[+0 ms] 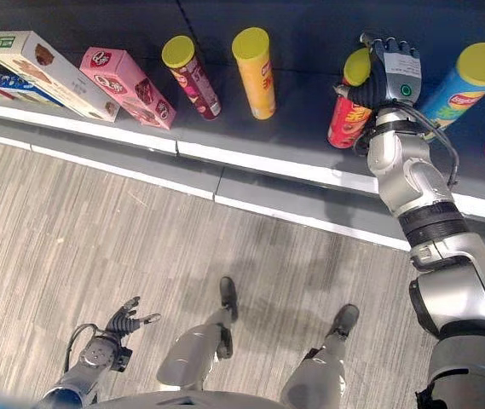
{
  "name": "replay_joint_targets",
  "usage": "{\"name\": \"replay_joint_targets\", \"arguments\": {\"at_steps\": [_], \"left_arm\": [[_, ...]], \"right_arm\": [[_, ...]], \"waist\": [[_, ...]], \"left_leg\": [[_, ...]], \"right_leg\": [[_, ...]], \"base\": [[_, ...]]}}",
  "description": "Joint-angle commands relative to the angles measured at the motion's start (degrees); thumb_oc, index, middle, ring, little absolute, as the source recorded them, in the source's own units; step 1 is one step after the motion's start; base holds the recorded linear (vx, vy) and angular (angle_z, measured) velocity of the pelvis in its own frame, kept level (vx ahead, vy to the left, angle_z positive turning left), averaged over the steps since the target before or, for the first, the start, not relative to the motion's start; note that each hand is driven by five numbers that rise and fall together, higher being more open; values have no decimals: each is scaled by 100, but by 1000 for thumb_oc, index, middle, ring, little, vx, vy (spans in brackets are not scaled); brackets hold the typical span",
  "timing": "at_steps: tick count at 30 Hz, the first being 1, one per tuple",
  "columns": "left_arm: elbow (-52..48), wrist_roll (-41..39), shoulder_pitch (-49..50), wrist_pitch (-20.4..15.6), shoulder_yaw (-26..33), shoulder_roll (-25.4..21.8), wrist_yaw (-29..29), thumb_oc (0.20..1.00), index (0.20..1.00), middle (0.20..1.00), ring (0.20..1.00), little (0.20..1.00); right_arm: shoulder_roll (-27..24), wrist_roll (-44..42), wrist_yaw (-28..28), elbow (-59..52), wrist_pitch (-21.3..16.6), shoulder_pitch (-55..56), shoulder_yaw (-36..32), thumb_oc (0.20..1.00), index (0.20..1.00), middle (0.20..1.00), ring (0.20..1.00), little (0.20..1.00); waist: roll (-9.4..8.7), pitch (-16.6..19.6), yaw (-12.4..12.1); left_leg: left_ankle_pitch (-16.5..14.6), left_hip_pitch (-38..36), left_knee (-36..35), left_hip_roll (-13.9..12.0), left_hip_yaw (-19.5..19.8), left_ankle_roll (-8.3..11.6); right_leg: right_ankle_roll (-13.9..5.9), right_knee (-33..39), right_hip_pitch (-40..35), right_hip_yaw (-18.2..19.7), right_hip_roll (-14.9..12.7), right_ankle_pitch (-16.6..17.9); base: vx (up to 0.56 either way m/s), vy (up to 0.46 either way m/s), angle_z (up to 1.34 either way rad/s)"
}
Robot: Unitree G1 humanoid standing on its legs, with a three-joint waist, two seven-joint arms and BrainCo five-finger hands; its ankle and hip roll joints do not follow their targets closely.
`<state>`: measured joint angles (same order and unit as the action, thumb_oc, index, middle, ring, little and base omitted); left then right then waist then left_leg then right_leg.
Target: Put the goods on the table back onto the shelves and tidy them up.
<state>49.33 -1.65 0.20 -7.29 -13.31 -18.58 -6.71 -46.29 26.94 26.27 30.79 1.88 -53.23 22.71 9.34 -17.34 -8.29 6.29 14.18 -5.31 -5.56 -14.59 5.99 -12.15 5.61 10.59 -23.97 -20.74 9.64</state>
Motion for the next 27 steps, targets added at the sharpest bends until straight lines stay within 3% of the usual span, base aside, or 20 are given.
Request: {"name": "replay_joint_targets", "arguments": {"at_steps": [1, 2, 27], "left_arm": [[38, -181, -101, -100, -374, -293, -178, 1000, 1000, 1000, 1000, 1000], [40, -181, -98, -101, -373, -299, -182, 1000, 1000, 1000, 1000, 1000], [198, -271, -172, -159, -426, -279, -270, 1000, 1000, 1000, 1000, 1000]], "right_arm": [[-276, -41, 347, 8, -97, -903, 222, 200, 200, 200, 200, 200], [-264, -53, 345, 46, -98, -916, 244, 200, 200, 200, 200, 200], [-282, -78, 525, 769, 1, -1525, 617, 200, 200, 200, 200, 200]], "waist": [[87, 52, -193], [90, 74, -212], [179, 74, -366]], "left_leg": [[7, -83, 31, -200, -29, 406], [-95, -130, 31, -206, 16, 460], [-104, -57, 31, -128, 117, 427]], "right_leg": [[-238, -598, -24, 75, -350, -136], [-276, -595, -76, 126, -330, -244], [-285, -671, -11, 79, -391, -250]], "base": [[39, -13, 7], [30, -11, 8], [6, -1, 1]]}}
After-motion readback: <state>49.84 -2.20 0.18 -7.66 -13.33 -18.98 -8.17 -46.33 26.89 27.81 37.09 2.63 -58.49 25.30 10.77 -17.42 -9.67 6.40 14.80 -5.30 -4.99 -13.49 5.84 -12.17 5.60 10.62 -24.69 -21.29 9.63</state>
